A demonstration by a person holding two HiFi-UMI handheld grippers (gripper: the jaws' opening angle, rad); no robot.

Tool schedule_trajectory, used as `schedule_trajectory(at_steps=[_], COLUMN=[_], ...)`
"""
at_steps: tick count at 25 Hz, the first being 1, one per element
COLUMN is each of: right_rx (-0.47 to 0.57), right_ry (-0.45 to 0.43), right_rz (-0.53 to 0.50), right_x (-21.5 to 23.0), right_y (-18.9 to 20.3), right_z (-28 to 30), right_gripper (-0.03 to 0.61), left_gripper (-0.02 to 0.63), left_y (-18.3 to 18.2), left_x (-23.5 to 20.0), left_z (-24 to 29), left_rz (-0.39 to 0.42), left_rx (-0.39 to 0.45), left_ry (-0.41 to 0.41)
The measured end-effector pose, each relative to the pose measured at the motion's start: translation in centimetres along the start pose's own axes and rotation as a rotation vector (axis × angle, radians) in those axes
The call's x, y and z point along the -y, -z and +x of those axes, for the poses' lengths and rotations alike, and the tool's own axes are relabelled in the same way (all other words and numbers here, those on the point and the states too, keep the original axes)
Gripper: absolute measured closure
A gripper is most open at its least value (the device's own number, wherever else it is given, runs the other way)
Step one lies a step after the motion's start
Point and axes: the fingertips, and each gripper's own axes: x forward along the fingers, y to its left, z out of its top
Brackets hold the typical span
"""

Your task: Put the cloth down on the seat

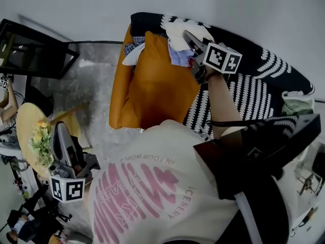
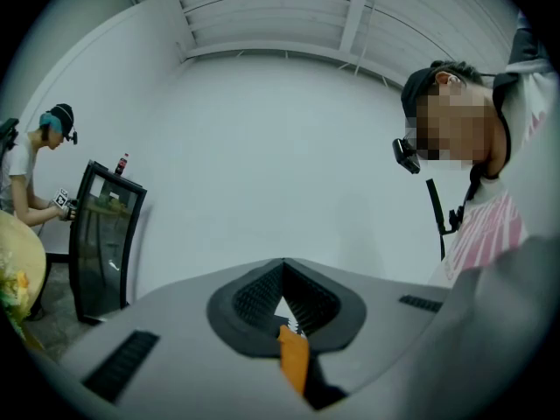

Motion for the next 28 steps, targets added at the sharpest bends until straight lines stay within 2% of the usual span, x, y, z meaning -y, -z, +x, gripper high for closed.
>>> schedule_trajectory(at_steps=[4, 9, 12, 17, 20, 25, 28], right_rx=[-0.048, -0.131, -0.199, -0.351, -0.448, -0.591, -0.655], right_ry=[0.07, 0.096, 0.138, 0.267, 0.303, 0.276, 0.251], right_rz=[0.01, 0.032, 0.004, -0.212, -0.348, -0.565, -0.653], right_x=[3.1, 5.3, 7.0, 9.0, 9.5, 9.4, 9.1], right_y=[2.0, 4.9, 6.7, 8.7, 9.5, 10.9, 11.6], right_z=[0.1, 0.5, 0.5, 0.5, 0.9, 2.0, 2.7], right_gripper=[0.442, 0.442, 0.443, 0.442, 0.443, 0.443, 0.443], left_gripper=[0.604, 0.604, 0.604, 0.604, 0.604, 0.604, 0.604], left_y=[0.6, 1.1, 1.5, 1.8, 1.8, 1.8, 1.8], left_x=[0.3, 0.3, 0.7, 0.8, 1.0, 1.1, 0.9], left_z=[0.1, 0.3, 0.6, 0.7, 0.8, 0.9, 0.8], left_rz=[-0.002, -0.027, -0.029, -0.025, -0.023, -0.021, -0.024], left_rx=[-0.028, -0.046, -0.055, -0.063, -0.063, -0.069, -0.071], left_ry=[-0.027, -0.045, -0.045, -0.053, -0.054, -0.061, -0.067])
